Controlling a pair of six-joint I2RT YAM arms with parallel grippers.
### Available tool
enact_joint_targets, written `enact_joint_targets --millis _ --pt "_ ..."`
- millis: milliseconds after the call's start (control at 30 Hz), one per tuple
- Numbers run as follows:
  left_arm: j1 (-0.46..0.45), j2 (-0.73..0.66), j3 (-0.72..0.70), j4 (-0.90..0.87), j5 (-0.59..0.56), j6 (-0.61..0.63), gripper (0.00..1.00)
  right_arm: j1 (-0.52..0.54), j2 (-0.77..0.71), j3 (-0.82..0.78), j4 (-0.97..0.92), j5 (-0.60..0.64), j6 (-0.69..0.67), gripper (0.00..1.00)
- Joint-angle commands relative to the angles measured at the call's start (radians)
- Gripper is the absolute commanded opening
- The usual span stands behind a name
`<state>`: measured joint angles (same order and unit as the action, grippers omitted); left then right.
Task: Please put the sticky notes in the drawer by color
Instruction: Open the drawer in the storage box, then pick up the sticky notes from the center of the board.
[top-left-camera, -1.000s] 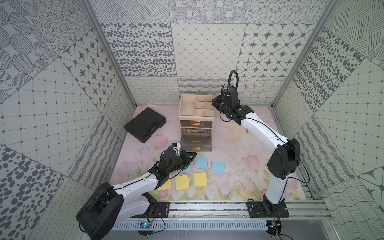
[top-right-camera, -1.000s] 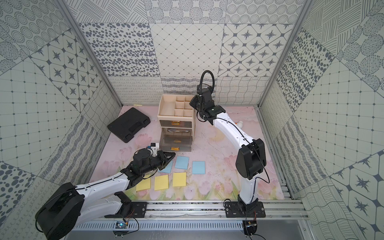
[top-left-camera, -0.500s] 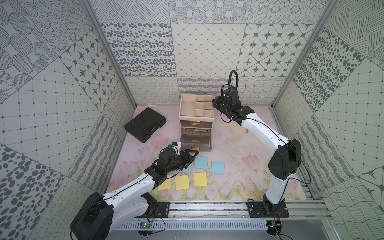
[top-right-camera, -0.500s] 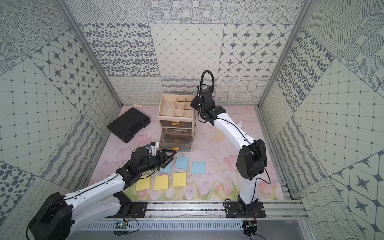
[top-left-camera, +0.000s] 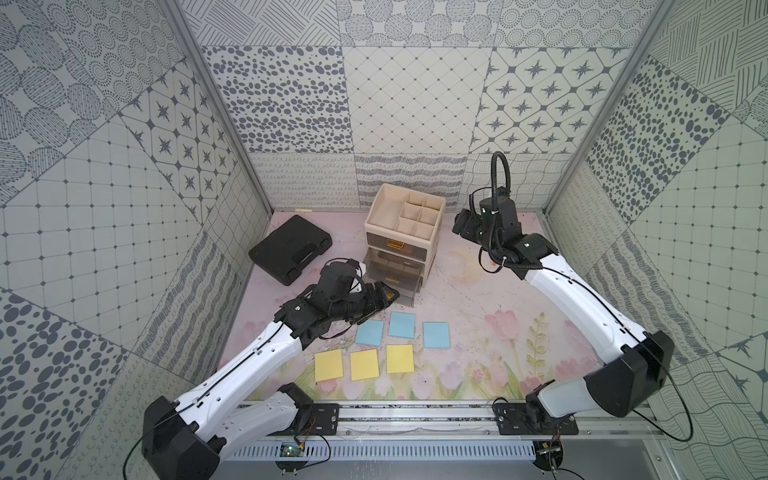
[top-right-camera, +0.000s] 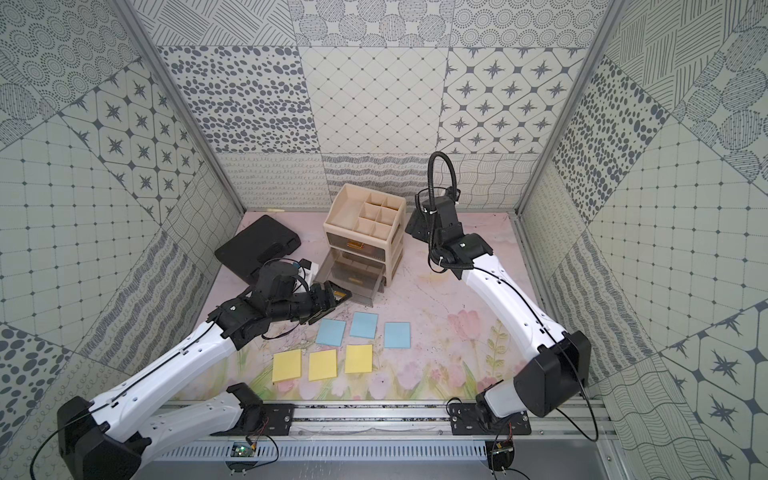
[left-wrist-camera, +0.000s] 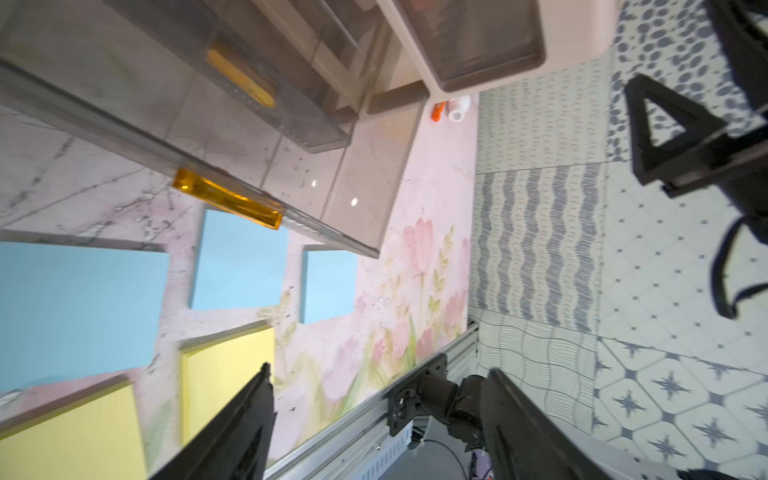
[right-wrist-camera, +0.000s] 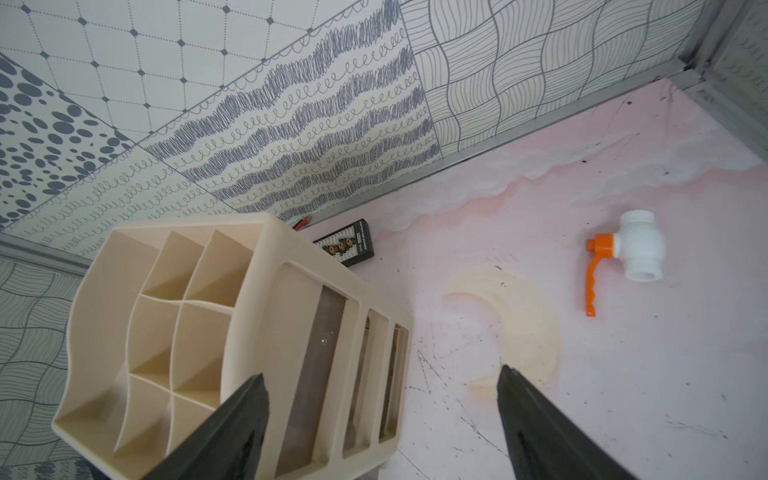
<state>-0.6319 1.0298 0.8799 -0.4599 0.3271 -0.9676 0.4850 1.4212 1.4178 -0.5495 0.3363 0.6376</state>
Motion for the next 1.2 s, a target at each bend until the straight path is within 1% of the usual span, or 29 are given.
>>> enact_joint_targets --millis 0,67,100,200,233,300,333,367,433,467,500,567,633,800,833,867,967,1033,1100,1167 --pt "0.018 0.06 0.072 -0.379 -0.078 0.243 0.8 0.0 -0.036 -0.041 -0.01 0.082 -0.079 0.95" --pt "0.02 0.073 0.082 -0.369 -0.064 0.244 0.79 -0.014 -0.037 -0.037 -0.021 0.015 -0.076 0.94" --pt "0.019 0.071 0.084 -0.371 -0.065 0.241 0.78 -0.015 -0.04 -0.039 -0.017 -0.028 -0.077 0.9" --pt "0.02 0.04 0.071 -0.418 -0.088 0.248 0.76 0.0 -0.047 -0.078 0.023 -0.192 -0.057 0.7" --pt "0.02 0.029 0.06 -0.442 -0.102 0.248 0.75 0.006 -0.046 -0.099 0.061 -0.269 -0.045 0.67" --pt "0.021 0.012 0.051 -0.488 -0.147 0.24 0.74 0.027 -0.034 -0.128 0.122 -0.378 -0.005 0.49" --pt "0.023 0.001 0.048 -0.505 -0.169 0.238 0.73 0.037 -0.023 -0.128 0.143 -0.417 0.002 0.43" --pt "0.025 -0.009 0.049 -0.516 -0.19 0.232 0.72 0.054 -0.004 -0.11 0.148 -0.449 0.008 0.34" --pt "0.035 -0.022 0.059 -0.529 -0.222 0.218 0.7 0.087 0.023 -0.066 0.139 -0.469 0.005 0.24" --pt "0.042 -0.023 0.067 -0.537 -0.236 0.209 0.68 0.099 0.037 -0.042 0.132 -0.477 0.006 0.22" --pt "0.048 -0.02 0.074 -0.545 -0.246 0.202 0.67 0.106 0.051 -0.022 0.127 -0.495 0.01 0.22" --pt "0.059 -0.006 0.082 -0.57 -0.272 0.19 0.59 0.108 0.085 0.017 0.121 -0.561 0.024 0.22" --pt "0.062 0.005 0.078 -0.596 -0.289 0.188 0.59 0.112 0.108 0.046 0.098 -0.589 0.034 0.21" --pt "0.063 0.036 0.084 -0.705 -0.357 0.213 0.68 0.127 0.092 0.039 0.071 -0.601 0.05 0.22" --pt "0.052 0.041 0.088 -0.729 -0.374 0.203 0.7 0.129 0.083 0.038 0.065 -0.6 0.057 0.22" --pt "0.041 0.046 0.096 -0.73 -0.364 0.205 0.72 0.129 0.077 0.044 0.051 -0.603 0.061 0.22" --pt "0.006 0.093 0.116 -0.787 -0.393 0.164 0.73 0.137 0.054 0.067 0.025 -0.6 0.062 0.24" --pt "-0.013 0.132 0.113 -0.807 -0.38 0.132 0.73 0.145 0.048 0.082 0.024 -0.597 0.055 0.25" --pt "-0.039 0.158 0.094 -0.801 -0.341 0.094 0.73 0.145 0.064 0.121 0.002 -0.588 0.041 0.26" --pt "-0.08 0.172 0.06 -0.802 -0.352 0.028 0.73 0.146 0.092 0.167 -0.02 -0.584 0.018 0.27"
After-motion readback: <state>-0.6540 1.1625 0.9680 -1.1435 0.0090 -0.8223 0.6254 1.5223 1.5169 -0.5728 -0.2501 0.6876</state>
